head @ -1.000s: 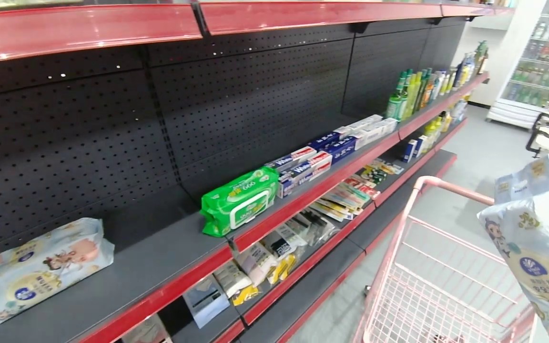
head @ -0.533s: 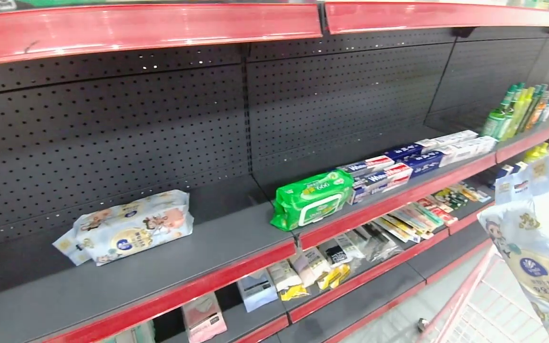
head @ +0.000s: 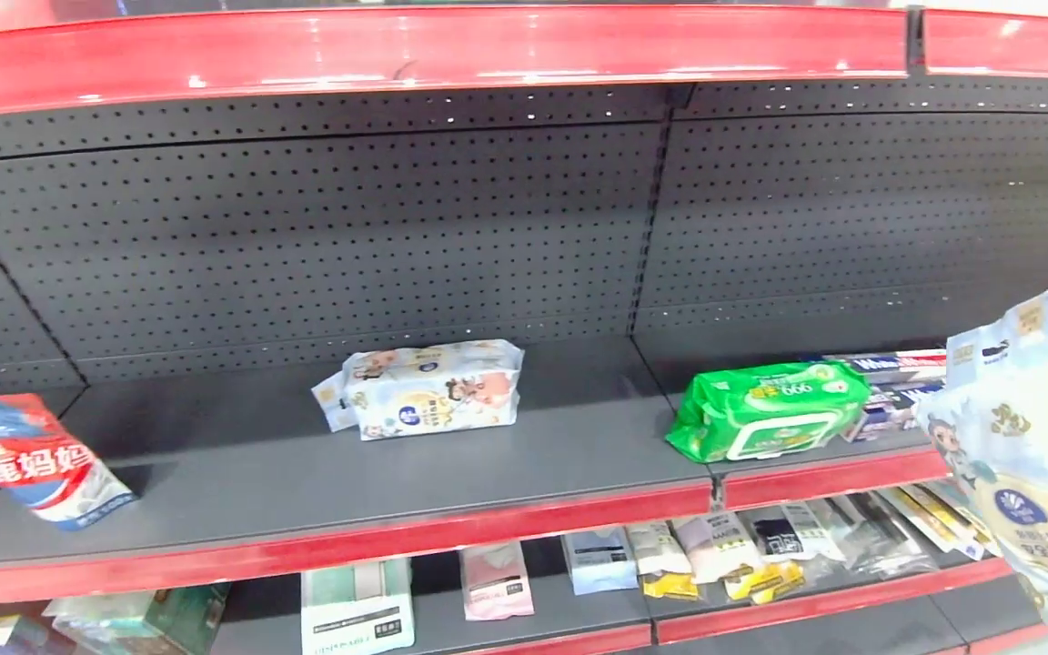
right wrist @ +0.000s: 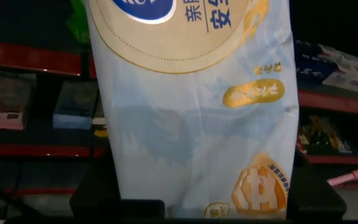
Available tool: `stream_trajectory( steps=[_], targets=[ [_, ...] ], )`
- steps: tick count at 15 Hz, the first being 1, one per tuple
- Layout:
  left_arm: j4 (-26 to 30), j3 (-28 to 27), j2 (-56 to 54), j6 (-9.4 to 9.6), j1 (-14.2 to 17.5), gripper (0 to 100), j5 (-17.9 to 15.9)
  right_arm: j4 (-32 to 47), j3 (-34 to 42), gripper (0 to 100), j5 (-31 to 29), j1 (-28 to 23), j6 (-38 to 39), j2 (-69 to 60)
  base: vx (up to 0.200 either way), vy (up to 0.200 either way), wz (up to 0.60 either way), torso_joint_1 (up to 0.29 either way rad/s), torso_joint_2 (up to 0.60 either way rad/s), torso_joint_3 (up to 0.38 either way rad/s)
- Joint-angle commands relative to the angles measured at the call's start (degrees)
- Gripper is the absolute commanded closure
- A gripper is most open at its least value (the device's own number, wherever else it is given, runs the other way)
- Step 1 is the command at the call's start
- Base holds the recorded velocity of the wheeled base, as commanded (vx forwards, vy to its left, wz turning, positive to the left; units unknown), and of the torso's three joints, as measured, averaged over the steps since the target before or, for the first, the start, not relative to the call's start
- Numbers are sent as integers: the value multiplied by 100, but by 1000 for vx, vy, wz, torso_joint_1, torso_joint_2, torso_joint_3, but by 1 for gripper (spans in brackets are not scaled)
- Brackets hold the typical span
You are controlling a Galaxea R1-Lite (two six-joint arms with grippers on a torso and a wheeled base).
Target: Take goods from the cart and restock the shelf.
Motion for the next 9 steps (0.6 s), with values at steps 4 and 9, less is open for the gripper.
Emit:
stream_trajectory(
  steps=[4,9],
  targets=[
    [0,0,7,-5,1,0,13,-20,-19,100,9,-9,-102,-116,0,0,0,0,0,0],
    [9,-9,42,30,1,0,-4,-11,60,100,27,9,65,-924,0,0,0,0,0,0]
  ],
)
